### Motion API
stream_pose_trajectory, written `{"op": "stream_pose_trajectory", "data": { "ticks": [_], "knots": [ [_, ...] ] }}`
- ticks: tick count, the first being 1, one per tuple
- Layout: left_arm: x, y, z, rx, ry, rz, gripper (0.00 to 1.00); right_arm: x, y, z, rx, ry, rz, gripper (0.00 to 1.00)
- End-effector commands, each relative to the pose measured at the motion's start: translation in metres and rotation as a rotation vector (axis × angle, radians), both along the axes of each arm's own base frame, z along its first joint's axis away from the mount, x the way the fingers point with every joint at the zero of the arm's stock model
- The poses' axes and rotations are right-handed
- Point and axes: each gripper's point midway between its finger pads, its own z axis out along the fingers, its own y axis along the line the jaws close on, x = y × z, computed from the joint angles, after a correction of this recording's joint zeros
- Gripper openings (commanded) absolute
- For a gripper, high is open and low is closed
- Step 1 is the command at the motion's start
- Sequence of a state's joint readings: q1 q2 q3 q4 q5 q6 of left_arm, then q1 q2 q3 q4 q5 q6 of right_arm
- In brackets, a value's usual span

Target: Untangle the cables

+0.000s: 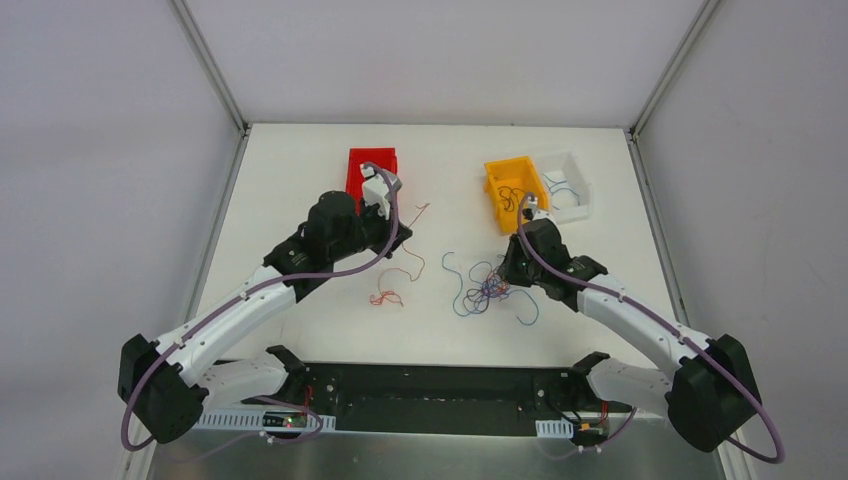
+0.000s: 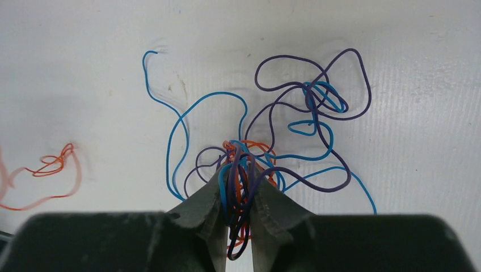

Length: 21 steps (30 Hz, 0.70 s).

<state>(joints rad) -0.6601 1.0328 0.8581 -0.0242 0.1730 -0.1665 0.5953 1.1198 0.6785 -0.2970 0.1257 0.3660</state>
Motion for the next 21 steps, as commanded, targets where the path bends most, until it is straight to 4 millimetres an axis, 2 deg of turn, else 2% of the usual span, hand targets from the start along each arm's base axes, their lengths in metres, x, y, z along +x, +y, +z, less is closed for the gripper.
{"op": "stream_pose_trajectory", "data": {
  "ticks": [1, 4, 9, 10, 12, 13, 16, 21],
  "knots": [
    [-0.005, -0.022, 0.002, -0.036, 0.039, -0.092, 0.00, 0.007, 0.013, 0.034, 0.080, -0.070, 0.027, 0.20],
    [0.006, -0.014, 0.002, -0.010, 0.021, -0.023, 0.00, 0.009, 0.011, 0.041, 0.067, -0.082, 0.028, 0.20],
    [0.025, 0.030, -0.001, 0.044, -0.003, 0.236, 0.00, 0.014, -0.008, 0.037, -0.001, -0.088, -0.062, 0.21],
    [0.025, 0.035, -0.001, 0.045, -0.001, 0.261, 0.00, 0.014, -0.010, 0.035, -0.009, -0.086, -0.073, 0.27],
    [0.023, 0.040, -0.006, 0.053, 0.023, 0.286, 0.00, 0.012, -0.013, 0.030, -0.017, -0.079, -0.082, 0.50],
    [0.021, 0.041, -0.010, 0.059, 0.043, 0.288, 0.00, 0.012, -0.013, 0.029, -0.017, -0.077, -0.085, 0.56],
    [0.009, 0.045, -0.027, 0.075, 0.127, 0.293, 0.00, 0.012, -0.014, 0.030, -0.015, -0.087, -0.087, 0.63],
    [-0.025, 0.062, -0.069, 0.109, 0.305, 0.327, 0.00, 0.017, -0.017, 0.035, -0.030, -0.111, -0.097, 0.81]
  ]
}}
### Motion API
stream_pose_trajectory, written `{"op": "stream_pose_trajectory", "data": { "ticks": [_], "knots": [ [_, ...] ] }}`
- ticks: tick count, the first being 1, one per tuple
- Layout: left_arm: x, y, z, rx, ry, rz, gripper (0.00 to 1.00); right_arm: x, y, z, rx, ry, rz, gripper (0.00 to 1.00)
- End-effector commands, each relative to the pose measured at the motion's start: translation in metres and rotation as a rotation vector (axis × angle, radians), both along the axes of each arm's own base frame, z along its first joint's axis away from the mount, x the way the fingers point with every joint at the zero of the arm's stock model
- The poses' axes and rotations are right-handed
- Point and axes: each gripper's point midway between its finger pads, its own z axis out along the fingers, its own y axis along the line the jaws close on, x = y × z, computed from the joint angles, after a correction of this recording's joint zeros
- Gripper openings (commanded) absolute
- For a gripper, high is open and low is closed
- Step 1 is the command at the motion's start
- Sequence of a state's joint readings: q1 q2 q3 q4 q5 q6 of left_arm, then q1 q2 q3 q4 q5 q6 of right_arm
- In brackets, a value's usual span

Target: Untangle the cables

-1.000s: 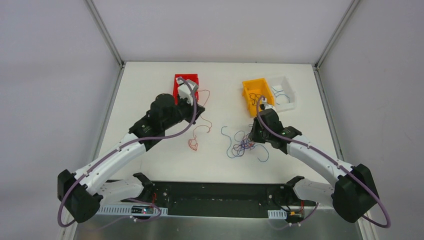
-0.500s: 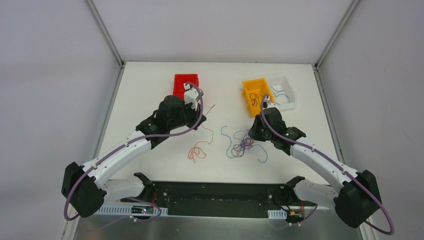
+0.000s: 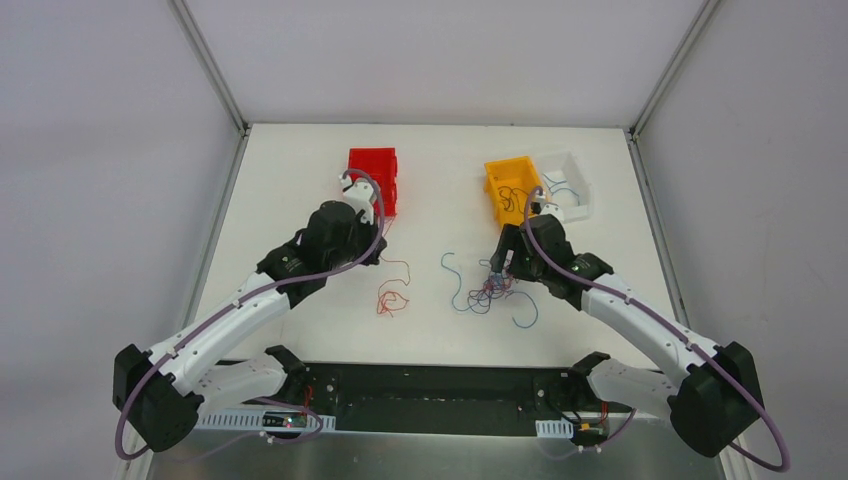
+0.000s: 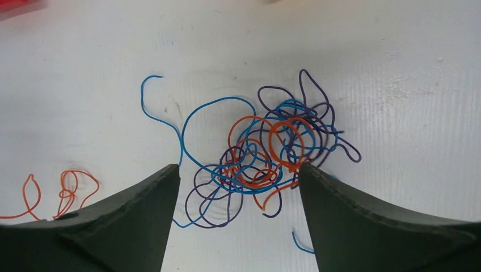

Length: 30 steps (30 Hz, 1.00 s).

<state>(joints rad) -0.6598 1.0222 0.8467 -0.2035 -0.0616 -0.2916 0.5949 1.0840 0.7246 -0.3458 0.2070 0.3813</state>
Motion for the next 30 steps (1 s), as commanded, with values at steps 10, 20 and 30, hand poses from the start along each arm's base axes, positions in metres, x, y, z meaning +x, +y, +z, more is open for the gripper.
{"op": "stream_pose_trajectory", "data": {
  "ticks": [10, 20, 30],
  "knots": [
    [-0.069, 0.028, -0.084, -0.002, 0.403, 0.120, 0.00, 0.016, 0.011, 0.012, 0.033, -0.050, 0.004, 0.85],
    [-0.085, 0.024, -0.099, -0.015, 0.529, 0.130, 0.23, 0.018, 0.014, 0.006, 0.049, -0.063, 0.011, 0.86],
    [-0.078, 0.016, -0.116, 0.068, 0.594, 0.149, 0.99, 0.014, 0.017, 0.006, 0.092, -0.082, 0.028, 0.86]
  ]
}}
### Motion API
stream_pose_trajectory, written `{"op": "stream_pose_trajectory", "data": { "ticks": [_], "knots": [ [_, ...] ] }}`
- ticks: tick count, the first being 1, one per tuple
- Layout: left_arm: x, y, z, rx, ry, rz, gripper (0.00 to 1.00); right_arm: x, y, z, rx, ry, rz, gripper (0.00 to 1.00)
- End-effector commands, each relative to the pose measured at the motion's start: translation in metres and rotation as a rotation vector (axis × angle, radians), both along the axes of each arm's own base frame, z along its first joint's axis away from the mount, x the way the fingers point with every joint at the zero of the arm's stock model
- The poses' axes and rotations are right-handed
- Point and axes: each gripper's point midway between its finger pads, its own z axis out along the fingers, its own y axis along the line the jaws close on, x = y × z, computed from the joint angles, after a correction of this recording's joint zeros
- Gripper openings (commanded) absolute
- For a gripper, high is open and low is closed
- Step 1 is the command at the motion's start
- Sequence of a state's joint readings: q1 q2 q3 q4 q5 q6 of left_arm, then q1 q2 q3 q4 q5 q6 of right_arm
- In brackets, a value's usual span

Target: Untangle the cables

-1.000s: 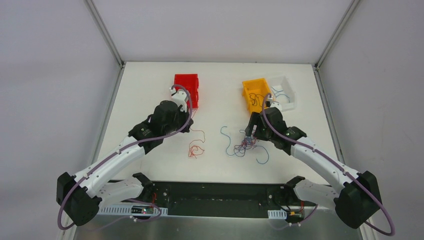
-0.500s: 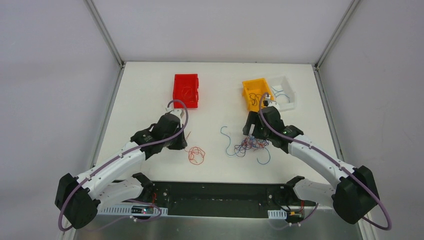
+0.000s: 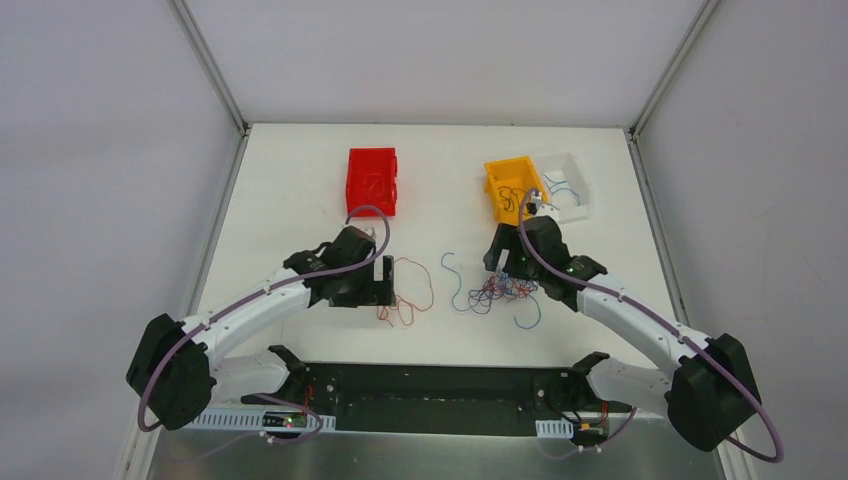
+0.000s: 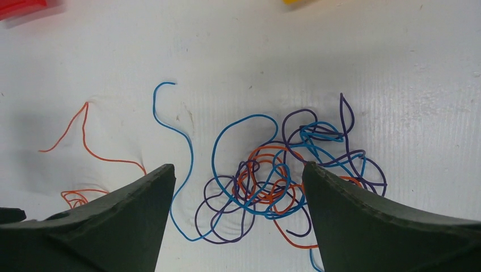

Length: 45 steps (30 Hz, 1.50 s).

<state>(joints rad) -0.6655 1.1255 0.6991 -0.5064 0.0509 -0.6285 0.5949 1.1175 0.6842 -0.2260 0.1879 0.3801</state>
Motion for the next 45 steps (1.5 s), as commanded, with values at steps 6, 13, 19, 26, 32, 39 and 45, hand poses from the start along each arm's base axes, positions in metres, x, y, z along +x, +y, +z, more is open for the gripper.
{"op": "stream_pose_trajectory", "data": {
  "ticks": [6, 13, 19, 26, 32, 39, 45],
  "knots": [
    [0.019, -0.023, 0.011, 0.037, -0.042, -0.001, 0.99, 0.001, 0.010, 0.013, 0.083, -0.051, 0.029, 0.86],
    [0.019, -0.046, -0.018, 0.072, -0.010, 0.051, 0.99, 0.000, 0.012, 0.013, 0.103, -0.054, 0.036, 0.86],
    [0.020, -0.046, -0.031, 0.055, -0.021, 0.103, 0.99, -0.001, 0.012, 0.015, 0.120, -0.062, 0.039, 0.86],
    [0.020, -0.055, -0.052, 0.075, 0.024, 0.079, 0.95, -0.002, 0.013, 0.016, 0.129, -0.066, 0.043, 0.86],
    [0.019, -0.060, -0.060, 0.138, -0.007, 0.038, 0.40, -0.001, 0.011, 0.018, 0.131, -0.074, 0.036, 0.86],
    [0.020, -0.052, -0.050, 0.164, -0.039, 0.029, 0.00, -0.001, 0.010, 0.020, 0.135, -0.078, 0.036, 0.85],
    [0.034, -0.047, 0.000, 0.127, -0.132, 0.015, 0.00, -0.001, 0.011, 0.019, 0.138, -0.074, 0.037, 0.85]
  ]
}}
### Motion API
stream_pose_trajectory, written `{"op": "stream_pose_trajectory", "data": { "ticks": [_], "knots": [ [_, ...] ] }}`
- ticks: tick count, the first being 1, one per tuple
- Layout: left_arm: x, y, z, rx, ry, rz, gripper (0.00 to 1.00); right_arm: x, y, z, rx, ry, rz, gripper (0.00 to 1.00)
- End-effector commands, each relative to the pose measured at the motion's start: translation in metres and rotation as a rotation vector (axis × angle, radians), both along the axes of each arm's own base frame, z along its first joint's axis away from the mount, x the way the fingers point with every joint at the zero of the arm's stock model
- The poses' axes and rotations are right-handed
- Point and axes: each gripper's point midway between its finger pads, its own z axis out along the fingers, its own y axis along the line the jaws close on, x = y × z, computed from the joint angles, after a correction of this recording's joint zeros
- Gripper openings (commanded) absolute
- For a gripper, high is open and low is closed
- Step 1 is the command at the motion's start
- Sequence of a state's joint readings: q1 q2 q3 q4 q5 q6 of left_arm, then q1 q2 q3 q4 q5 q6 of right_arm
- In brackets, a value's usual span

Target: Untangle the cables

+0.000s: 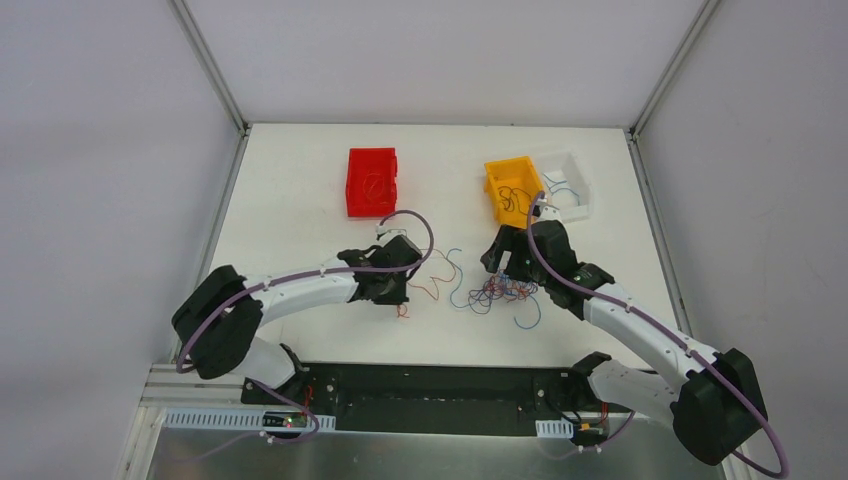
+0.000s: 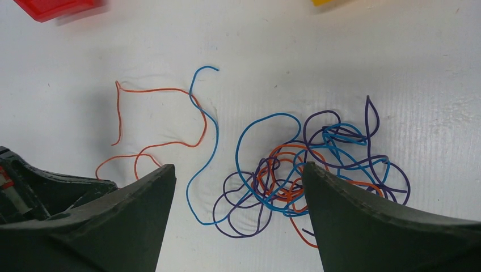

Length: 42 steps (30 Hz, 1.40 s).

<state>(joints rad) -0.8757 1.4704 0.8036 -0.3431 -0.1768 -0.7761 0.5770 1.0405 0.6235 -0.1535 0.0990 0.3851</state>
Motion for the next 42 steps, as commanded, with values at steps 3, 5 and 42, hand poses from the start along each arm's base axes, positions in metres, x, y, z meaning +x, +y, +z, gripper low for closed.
{"op": "stream_pose_trajectory", "data": {
  "ticks": [3, 5, 42],
  "knots": [
    [0.017, 0.009, 0.067, -0.049, -0.119, -0.023, 0.00, 0.004, 0.002, 0.010, 0.036, -0.033, -0.008, 0.85],
    [0.020, 0.019, 0.082, -0.062, -0.133, -0.014, 0.00, 0.003, 0.003, 0.010, 0.041, -0.031, 0.000, 0.85],
    [0.180, 0.107, 0.406, -0.089, -0.771, 0.124, 0.00, 0.006, 0.007, 0.010, 0.045, -0.028, 0.013, 0.85]
  ]
}}
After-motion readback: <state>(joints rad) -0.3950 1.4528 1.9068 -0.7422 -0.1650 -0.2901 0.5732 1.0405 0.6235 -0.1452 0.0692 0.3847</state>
